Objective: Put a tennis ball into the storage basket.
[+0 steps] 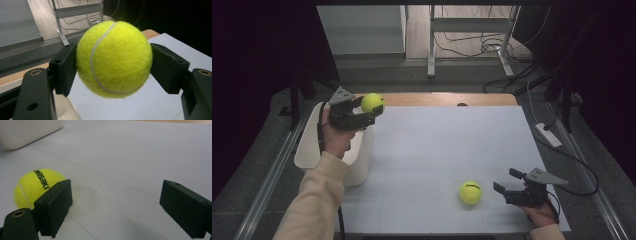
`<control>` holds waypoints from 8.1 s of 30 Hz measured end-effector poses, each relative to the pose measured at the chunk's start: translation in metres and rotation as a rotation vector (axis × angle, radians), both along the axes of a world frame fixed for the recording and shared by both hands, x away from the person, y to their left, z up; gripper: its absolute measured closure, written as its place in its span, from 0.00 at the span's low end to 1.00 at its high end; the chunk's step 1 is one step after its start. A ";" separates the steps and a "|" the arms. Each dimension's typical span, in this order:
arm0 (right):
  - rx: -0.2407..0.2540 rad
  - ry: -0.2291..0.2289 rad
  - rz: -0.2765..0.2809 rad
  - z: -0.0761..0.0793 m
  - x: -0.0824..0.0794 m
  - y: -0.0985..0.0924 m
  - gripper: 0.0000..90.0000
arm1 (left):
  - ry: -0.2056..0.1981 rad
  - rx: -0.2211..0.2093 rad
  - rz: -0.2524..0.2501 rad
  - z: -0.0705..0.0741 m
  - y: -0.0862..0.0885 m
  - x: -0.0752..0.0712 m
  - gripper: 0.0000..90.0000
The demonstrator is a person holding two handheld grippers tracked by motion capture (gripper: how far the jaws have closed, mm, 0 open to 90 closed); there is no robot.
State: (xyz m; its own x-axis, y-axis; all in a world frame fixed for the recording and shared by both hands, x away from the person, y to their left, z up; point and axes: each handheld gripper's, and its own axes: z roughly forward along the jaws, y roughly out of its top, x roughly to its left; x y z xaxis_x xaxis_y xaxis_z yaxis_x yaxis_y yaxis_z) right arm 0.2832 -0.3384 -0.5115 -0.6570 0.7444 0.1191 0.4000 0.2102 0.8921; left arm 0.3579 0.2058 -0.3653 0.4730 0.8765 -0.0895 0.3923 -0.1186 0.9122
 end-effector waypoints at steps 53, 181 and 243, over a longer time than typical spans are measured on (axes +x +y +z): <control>0.006 -0.007 -0.007 0.001 0.000 0.000 0.12 | 0.062 0.031 0.181 -0.009 0.061 0.013 0.30; 0.003 -0.012 -0.012 0.002 0.000 0.000 0.12 | 0.347 0.133 0.258 -0.034 0.091 0.036 0.13; 0.012 -0.026 -0.006 0.003 0.001 -0.001 0.12 | 0.056 -0.083 -0.152 -0.009 0.023 -0.030 0.14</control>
State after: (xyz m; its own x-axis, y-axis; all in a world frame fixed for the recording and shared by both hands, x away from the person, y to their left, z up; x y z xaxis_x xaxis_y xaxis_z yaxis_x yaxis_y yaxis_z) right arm 0.2837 -0.3390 -0.5089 -0.6553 0.7472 0.1106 0.3776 0.1973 0.9047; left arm 0.3281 0.2290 -0.3739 0.5919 0.7835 -0.1889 0.4262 -0.1054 0.8985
